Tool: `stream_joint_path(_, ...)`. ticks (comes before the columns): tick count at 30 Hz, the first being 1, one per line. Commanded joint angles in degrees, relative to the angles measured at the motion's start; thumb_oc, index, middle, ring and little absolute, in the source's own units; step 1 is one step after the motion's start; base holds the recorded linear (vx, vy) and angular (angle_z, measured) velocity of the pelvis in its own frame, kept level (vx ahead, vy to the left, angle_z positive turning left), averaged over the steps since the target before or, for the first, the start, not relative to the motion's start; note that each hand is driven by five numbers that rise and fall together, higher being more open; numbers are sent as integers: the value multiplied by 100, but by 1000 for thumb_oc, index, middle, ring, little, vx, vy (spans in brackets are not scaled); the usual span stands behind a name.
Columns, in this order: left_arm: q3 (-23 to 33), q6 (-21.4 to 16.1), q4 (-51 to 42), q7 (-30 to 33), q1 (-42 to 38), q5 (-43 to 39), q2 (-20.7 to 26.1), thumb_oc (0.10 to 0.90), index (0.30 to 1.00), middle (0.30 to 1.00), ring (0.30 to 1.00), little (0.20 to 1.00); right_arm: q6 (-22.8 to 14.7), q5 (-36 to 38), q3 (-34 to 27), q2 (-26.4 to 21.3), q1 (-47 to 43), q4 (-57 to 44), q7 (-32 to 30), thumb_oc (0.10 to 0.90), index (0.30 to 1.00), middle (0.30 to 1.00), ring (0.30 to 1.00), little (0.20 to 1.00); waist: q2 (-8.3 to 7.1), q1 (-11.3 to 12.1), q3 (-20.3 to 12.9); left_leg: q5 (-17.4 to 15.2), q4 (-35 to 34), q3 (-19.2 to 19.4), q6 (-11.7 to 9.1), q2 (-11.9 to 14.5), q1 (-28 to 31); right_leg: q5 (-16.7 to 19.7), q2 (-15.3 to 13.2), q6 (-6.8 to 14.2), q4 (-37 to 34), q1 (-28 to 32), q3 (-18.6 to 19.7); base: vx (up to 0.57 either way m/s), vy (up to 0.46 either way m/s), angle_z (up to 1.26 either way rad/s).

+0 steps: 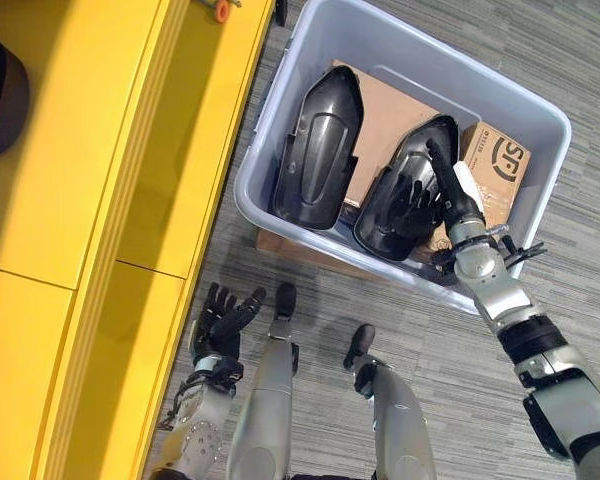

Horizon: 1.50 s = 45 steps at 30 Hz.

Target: Move parts from the plastic box to the shelf.

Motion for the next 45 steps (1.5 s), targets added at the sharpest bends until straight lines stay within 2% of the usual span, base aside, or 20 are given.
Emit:
stream_joint_path(1,-53,-292,-629,-185,229,154,125,900,1000,1000,1000,1000,-580,436,-28,-372,-1028,59,-358,900,1000,1000,1000,1000,168,113,-77,-849,457,-236,-20,76,18,264,-459,284,-354,250,93,0,0,0)
stream_joint_path(13,-303,-341,-584,-242,163,148,292,900,1000,1000,1000,1000,-693,1143,359,-107,-2493,2408,-336,900,1000,1000,1000,1000,428,325,-77,-827,472,-280,-18,26,-36,236,-480,276,-274,178,74,4,-1,3)
stream_joint_path(20,-471,-284,-450,-274,57,134,302,900,1000,1000,1000,1000,-700,1763,135,31,-2667,3413,-181,900,1000,1000,1000,1000,567,435,-77,-836,503,-292,0,-24,-53,217,-504,283,-233,189,32,7,-3,4)
stream_joint_path(31,-592,-249,-376,-252,-40,153,213,900,1000,1000,1000,1000,-787,2138,-220,12,-2353,3618,-304,900,1000,1000,1000,1000,665,474,-77,-857,515,-321,15,-59,-67,167,-521,282,-168,178,14,11,2,3)
stream_joint_path(39,-747,-195,-352,-266,-121,233,277,900,1000,1000,1000,1000,-717,1987,-82,-166,-2607,4034,-262,900,1000,1000,1000,1000,859,593,-77,-861,557,-327,29,-107,-175,129,-554,288,-107,70,-2,0,0,0)
stream_joint_path(43,-803,-155,-319,-282,-153,305,343,900,1000,1000,1000,1000,-704,1773,103,-348,-2842,4085,-211,900,1000,1000,1000,1000,1030,705,-77,-846,570,-319,41,-167,-250,109,-585,294,-62,-14,1,21,-4,6)
stream_joint_path(44,-812,-153,-310,-281,-129,303,340,900,1000,1000,1000,1000,-701,1774,111,-338,-2818,4091,-207,900,1000,1000,1000,1000,1023,709,-77,-1001,591,-334,14,-160,-141,-14,-577,339,-22,71,53,86,-14,7)
stream_joint_path(45,-837,-139,-298,-288,-149,321,348,900,1000,1000,1000,1000,-714,1725,188,-370,-2898,4075,-206,900,1000,1000,1000,1000,1073,741,-77,-998,604,-330,19,-176,-161,-18,-592,344,-10,48,55,85,-22,6)
